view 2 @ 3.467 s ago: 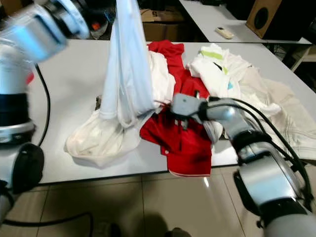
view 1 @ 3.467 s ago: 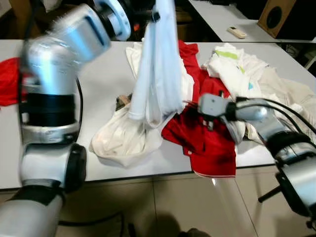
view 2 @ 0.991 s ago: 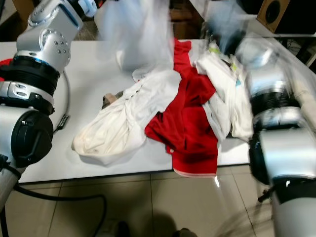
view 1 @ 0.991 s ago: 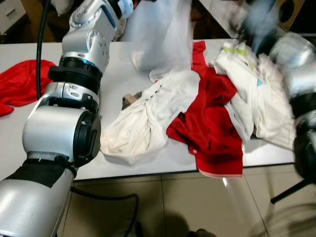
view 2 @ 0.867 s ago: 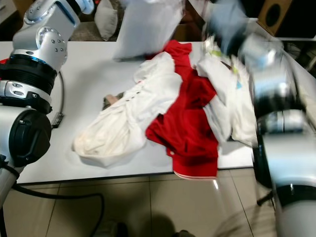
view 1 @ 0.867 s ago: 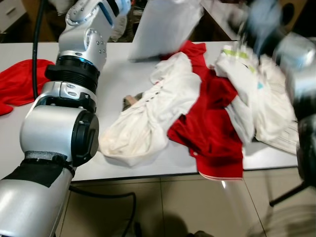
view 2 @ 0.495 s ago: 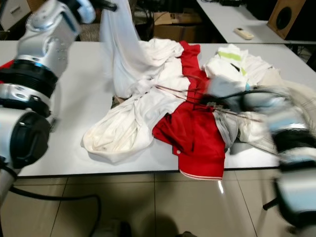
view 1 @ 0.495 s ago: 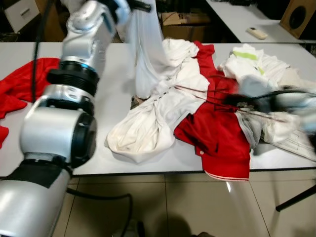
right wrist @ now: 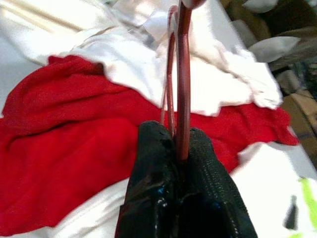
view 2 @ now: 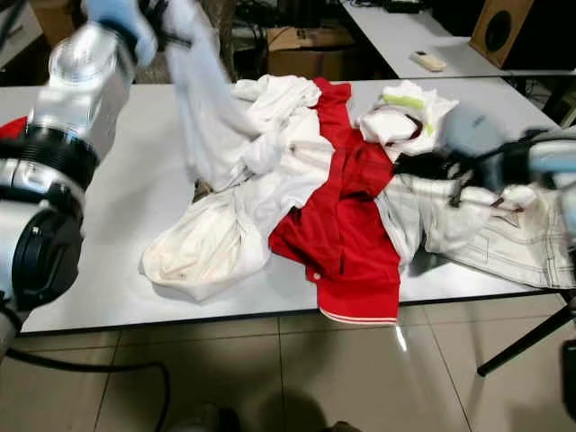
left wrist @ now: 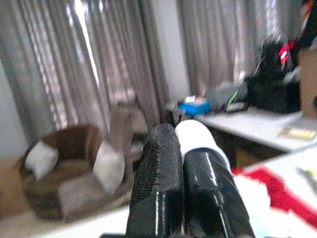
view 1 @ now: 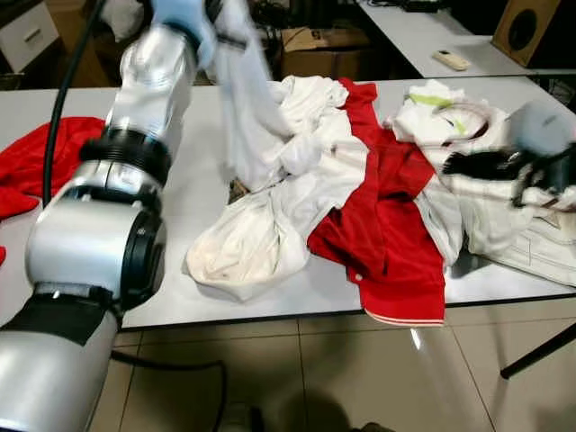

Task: Hang hanger

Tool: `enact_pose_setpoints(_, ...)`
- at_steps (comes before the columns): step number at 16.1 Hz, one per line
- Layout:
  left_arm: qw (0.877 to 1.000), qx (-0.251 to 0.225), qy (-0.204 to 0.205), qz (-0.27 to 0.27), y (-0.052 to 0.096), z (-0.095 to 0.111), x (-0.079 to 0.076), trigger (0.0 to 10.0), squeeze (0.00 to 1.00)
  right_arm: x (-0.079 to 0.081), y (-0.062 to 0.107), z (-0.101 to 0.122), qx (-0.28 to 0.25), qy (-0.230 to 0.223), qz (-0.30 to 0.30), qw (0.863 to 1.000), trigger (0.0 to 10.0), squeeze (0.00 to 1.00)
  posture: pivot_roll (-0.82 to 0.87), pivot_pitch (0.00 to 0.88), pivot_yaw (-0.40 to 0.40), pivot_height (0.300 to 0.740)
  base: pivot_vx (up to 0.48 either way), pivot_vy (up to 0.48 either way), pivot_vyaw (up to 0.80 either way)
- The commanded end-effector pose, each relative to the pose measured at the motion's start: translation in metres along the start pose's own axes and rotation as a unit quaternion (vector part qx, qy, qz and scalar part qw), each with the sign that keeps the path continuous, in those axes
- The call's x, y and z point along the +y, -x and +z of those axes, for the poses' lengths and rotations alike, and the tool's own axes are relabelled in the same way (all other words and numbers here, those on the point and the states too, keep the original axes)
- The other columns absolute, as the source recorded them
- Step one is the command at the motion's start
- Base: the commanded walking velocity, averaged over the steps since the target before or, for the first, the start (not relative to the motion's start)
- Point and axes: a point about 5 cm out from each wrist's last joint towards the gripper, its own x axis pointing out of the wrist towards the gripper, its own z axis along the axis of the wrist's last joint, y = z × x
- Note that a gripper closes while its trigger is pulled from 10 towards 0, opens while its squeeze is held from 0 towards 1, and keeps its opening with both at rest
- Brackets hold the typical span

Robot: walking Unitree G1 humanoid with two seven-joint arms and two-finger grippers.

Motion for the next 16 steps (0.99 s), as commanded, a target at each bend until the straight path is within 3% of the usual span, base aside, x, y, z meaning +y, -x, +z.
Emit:
enact_pose_setpoints(1,1.0,0.01,-0.006,-0.008,0.002,-0.005,0.001,10.0,0.0,-0.007,0.014,0.014,-0.018,0.014,-0.011,1.0,10.0,0.0,-0.12,0.0,0.067,0.74,0.0,0.0,0.0)
enact_pose_setpoints(3,1.0,0.02,-0.01,-0.019,0.004,-0.012,0.0,10.0,0.0,-0.004,0.026,0.016,-0.017,0.009,0.0,1.0,10.0,0.0,-0.12,0.0,0.066,0.74,0.0,0.0,0.0)
enact_pose_setpoints(4,0.998,0.026,0.013,-0.056,0.006,-0.017,-0.005,10.0,0.0,-0.003,0.034,0.018,-0.022,0.005,-0.005,1.0,10.0,0.0,-0.12,0.0,0.068,0.74,0.0,0.0,0.0)
enact_pose_setpoints(5,0.989,0.027,0.03,-0.144,0.009,-0.021,-0.02,10.0,0.0,-0.006,0.039,0.02,-0.025,-0.001,-0.035,0.999,10.0,0.0,-0.12,0.0,0.072,0.74,0.0,0.0,0.0)
enact_pose_setpoints(7,0.968,0.025,0.033,-0.249,0.016,-0.026,-0.037,10.0,0.0,-0.007,0.044,0.021,-0.027,0.0,-0.062,0.998,10.0,0.0,-0.13,0.0,0.078,0.74,0.0,0.0,0.0)
enact_pose_setpoints(8,0.924,0.021,0.023,-0.381,0.043,-0.033,-0.058,10.0,0.0,-0.009,0.045,0.018,-0.037,-0.023,-0.137,0.99,10.0,0.0,-0.12,0.0,0.074,0.74,0.0,0.0,0.0)
enact_pose_setpoints(9,0.878,0.037,-0.014,-0.477,0.076,-0.046,-0.075,10.0,0.0,-0.011,0.043,0.009,-0.038,-0.074,-0.225,0.971,10.0,0.0,-0.13,0.0,0.071,0.74,0.0,0.0,0.0)
enact_pose_setpoints(10,0.869,0.049,-0.042,-0.491,0.084,-0.052,-0.076,10.0,0.11,-0.011,0.042,0.006,-0.04,-0.09,-0.243,0.965,10.0,0.0,-0.12,0.0,0.07,0.74,0.0,0.0,0.0)
enact_pose_setpoints(11,0.85,0.087,-0.088,-0.513,0.1,-0.066,-0.075,10.0,1.0,-0.004,0.036,0.003,-0.059,-0.125,-0.258,0.956,10.0,0.0,-0.12,0.0,0.072,0.74,0.0,0.0,0.0)
enact_pose_setpoints(13,0.801,0.178,-0.189,-0.54,0.128,-0.09,-0.058,10.0,1.0,0.012,0.018,0.004,-0.095,-0.163,-0.286,0.939,10.0,0.0,-0.12,0.0,0.072,0.74,0.0,0.0,0.0)
enact_pose_setpoints(14,0.772,0.227,-0.204,-0.557,0.145,-0.096,-0.044,10.0,1.0,0.021,0.009,0.005,-0.107,-0.185,-0.299,0.93,10.0,0.0,-0.12,0.0,0.066,0.74,0.0,0.0,0.0)
enact_pose_setpoints(15,0.76,0.248,-0.2,-0.567,0.155,-0.093,-0.04,10.0,1.0,0.025,0.005,0.006,-0.11,-0.195,-0.31,0.924,10.0,0.0,-0.11,0.0,0.061,0.74,0.0,0.0,0.0)
enact_pose_setpoints(16,0.746,0.28,-0.172,-0.579,0.174,-0.086,-0.031,10.0,1.0,0.033,-0.002,0.009,-0.126,-0.222,-0.33,0.909,10.0,0.0,-0.09,0.0,0.045,0.74,0.0,0.0,0.0)
